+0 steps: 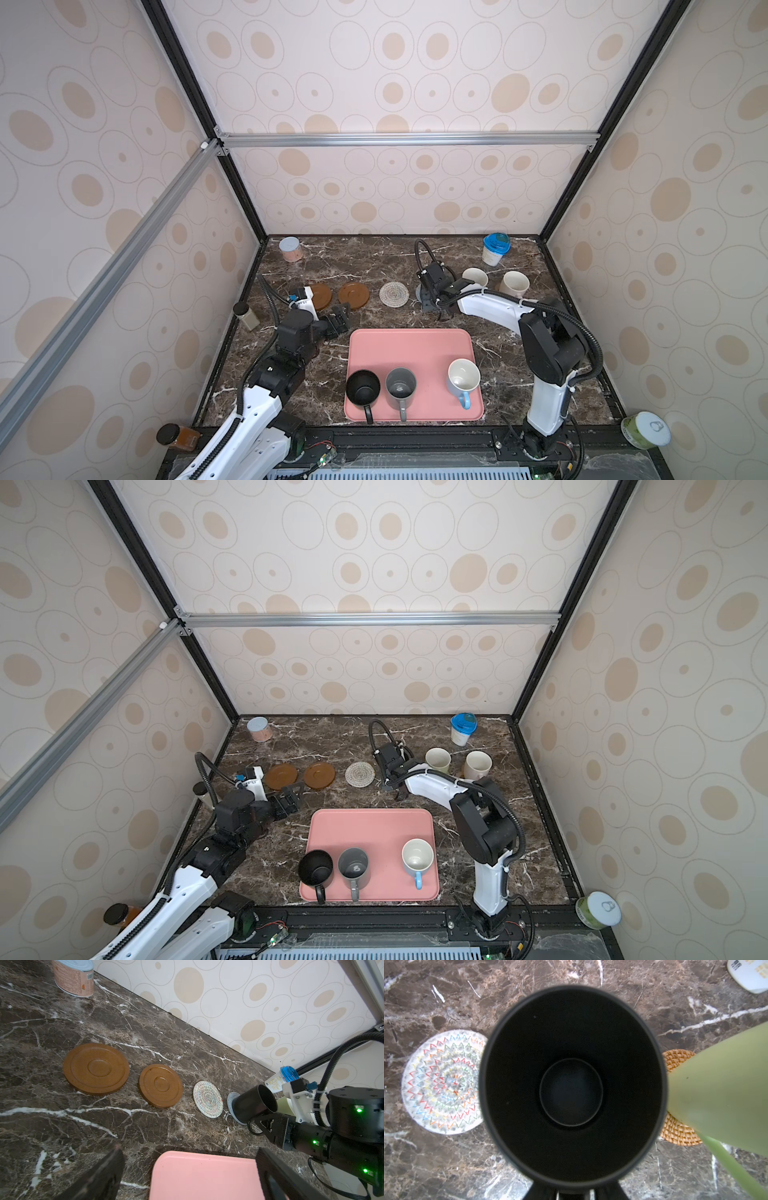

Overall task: Place cups on coasters
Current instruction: Place the cup on the coaster.

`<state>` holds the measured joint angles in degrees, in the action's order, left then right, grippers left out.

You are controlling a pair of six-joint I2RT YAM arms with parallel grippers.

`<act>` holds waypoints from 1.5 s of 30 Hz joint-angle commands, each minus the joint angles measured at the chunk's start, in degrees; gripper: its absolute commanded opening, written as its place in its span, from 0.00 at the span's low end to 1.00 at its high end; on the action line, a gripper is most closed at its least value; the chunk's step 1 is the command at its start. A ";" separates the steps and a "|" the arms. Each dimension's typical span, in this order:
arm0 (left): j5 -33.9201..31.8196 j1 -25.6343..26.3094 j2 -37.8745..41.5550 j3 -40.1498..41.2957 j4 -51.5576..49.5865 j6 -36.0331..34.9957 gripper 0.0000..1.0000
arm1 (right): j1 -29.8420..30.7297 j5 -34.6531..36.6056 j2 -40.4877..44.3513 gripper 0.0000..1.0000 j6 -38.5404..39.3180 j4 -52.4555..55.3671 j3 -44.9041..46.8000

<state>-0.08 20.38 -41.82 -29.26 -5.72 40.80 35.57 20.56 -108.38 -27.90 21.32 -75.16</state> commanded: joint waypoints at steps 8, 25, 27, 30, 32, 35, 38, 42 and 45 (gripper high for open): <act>-0.23 0.33 0.51 -0.10 -0.49 1.12 1.00 | -0.39 1.88 2.64 0.35 -0.03 0.37 0.89; -0.10 0.36 1.04 0.52 -0.26 1.21 1.00 | -0.53 2.62 3.42 0.36 -0.40 1.92 0.93; -0.08 0.32 1.04 0.54 -0.26 1.19 1.00 | -0.64 2.89 3.35 0.36 -0.47 2.09 0.89; -0.01 0.32 1.04 0.58 -0.26 1.22 1.00 | -0.62 3.00 3.31 0.36 -0.48 2.31 0.73; -0.02 0.32 1.04 0.52 -0.17 1.22 1.00 | -0.73 3.10 3.35 0.36 -0.49 2.40 0.71; -0.01 0.32 1.02 0.46 -0.10 1.19 1.00 | -0.82 3.34 3.38 0.36 -0.39 2.58 0.64; -0.01 0.36 0.96 0.43 -0.12 1.17 1.00 | -0.78 3.40 3.35 0.36 -0.48 2.76 0.62; -0.08 0.36 0.95 0.44 0.02 1.30 1.00 | -0.79 3.19 3.36 0.36 -0.49 2.85 0.57; 0.05 0.36 0.78 0.34 0.18 1.22 1.00 | -0.86 2.52 3.36 0.36 -0.40 2.76 0.39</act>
<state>-0.08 20.38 -41.43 -28.58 -5.69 41.19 35.27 22.33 -106.80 -27.97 22.72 -74.87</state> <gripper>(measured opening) 0.999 0.356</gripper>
